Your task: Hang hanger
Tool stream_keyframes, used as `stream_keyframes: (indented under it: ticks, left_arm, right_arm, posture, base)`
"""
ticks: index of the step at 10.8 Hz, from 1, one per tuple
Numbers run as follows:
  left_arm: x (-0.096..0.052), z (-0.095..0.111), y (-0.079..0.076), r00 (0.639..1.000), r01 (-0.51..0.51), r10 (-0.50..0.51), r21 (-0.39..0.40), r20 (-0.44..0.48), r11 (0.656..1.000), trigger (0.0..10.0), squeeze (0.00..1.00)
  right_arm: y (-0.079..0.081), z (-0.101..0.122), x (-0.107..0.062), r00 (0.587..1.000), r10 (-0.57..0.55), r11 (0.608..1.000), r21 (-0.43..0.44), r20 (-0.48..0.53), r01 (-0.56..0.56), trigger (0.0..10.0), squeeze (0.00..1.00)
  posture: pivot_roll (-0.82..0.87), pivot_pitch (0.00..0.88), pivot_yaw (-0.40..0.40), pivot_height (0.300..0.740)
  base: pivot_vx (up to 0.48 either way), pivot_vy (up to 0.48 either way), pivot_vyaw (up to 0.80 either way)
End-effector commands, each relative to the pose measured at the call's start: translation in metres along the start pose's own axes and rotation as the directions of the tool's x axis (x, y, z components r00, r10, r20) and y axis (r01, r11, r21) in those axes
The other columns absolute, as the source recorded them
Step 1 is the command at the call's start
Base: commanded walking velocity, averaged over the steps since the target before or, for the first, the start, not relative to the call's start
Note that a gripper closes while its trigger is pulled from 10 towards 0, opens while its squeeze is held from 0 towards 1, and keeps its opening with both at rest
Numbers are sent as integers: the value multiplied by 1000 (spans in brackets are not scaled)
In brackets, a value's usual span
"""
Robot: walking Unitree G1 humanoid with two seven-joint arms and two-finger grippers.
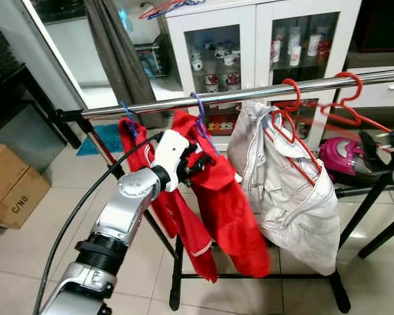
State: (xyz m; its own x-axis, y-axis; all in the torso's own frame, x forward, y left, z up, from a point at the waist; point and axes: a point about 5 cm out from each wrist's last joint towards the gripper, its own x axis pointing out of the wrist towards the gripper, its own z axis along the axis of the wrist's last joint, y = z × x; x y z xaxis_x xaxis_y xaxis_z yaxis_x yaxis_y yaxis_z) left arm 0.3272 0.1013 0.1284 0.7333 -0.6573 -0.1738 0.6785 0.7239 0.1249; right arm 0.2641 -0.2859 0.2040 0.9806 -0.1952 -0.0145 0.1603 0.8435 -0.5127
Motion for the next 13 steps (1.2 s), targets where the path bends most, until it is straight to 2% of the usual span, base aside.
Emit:
stream_keyframes:
  ticks: [1,2,3,4,5,6,7,8,9,10,11,12,13]
  left_arm:
    - [-8,-5,5,1000,-10,10,32,-21,999,10000,0]
    - [-13,-7,6,999,-22,23,31,-26,999,10000,0]
    - [-27,-13,7,998,-58,59,18,-33,998,10000,0]
    - [-36,-16,8,996,-79,79,5,-32,997,10000,0]
    - [-48,-13,9,992,-121,123,-64,30,991,10000,0]
    - [-53,-12,9,989,-140,144,-78,43,987,10000,0]
    - [-59,-11,8,985,-156,161,-86,58,984,10000,0]
    - [-60,-10,4,988,-137,142,-84,59,987,10000,0]
    - [-59,-8,2,988,-132,138,-92,62,987,10000,0]
    - [-59,-8,1,987,-144,149,-87,57,986,10000,0]
    - [-60,-9,0,987,-151,155,-71,47,986,10000,0]
    - [-58,-6,-4,991,-116,119,-63,53,991,10000,0]
    - [-58,-4,-7,995,-79,83,-60,56,995,10000,0]
  right_arm:
    - [12,4,-2,998,33,999,-32,54,-31,10000,1000]
    - [14,2,-3,997,25,999,-49,68,-22,10000,1000]
    - [20,4,-5,989,86,996,-23,119,-84,10000,1000]
    - [23,9,-8,974,149,984,69,172,-163,10000,1000]
    - [26,22,-19,900,317,893,225,299,-390,10000,1000]
    - [25,26,-23,871,359,858,249,336,-450,10000,1000]
    - [23,34,-27,828,391,795,307,401,-524,10000,1000]
    - [35,40,-32,775,470,727,312,423,-612,10000,1000]
    - [53,36,-38,726,573,659,313,380,-684,10000,1000]
    - [79,22,-43,698,653,621,318,294,-716,10000,1000]
    - [102,10,-37,768,604,650,425,214,-630,10000,1000]
    - [114,12,-28,806,561,661,486,187,-572,10000,1000]
    - [119,18,-20,823,540,664,513,175,-544,10000,1000]
  posture:
    - [-215,0,187,740]
    - [-177,0,152,740]
    - [-134,0,105,740]
    - [-121,0,91,740]
    - [-96,0,62,740]
    - [-91,0,59,740]
    - [-90,0,61,740]
    - [-90,0,64,740]
    - [-92,0,66,740]
    - [-93,0,70,740]
    - [-94,0,78,740]
    - [-93,0,82,740]
    - [-94,0,90,740]
  base:
    - [0,0,0]
    - [0,0,0]
    - [0,0,0]
    - [0,0,0]
    - [0,0,0]
    - [0,0,0]
    - [0,0,0]
    - [0,0,0]
    - [0,0,0]
    - [0,0,0]
    - [0,0,0]
    - [0,0,0]
    - [0,0,0]
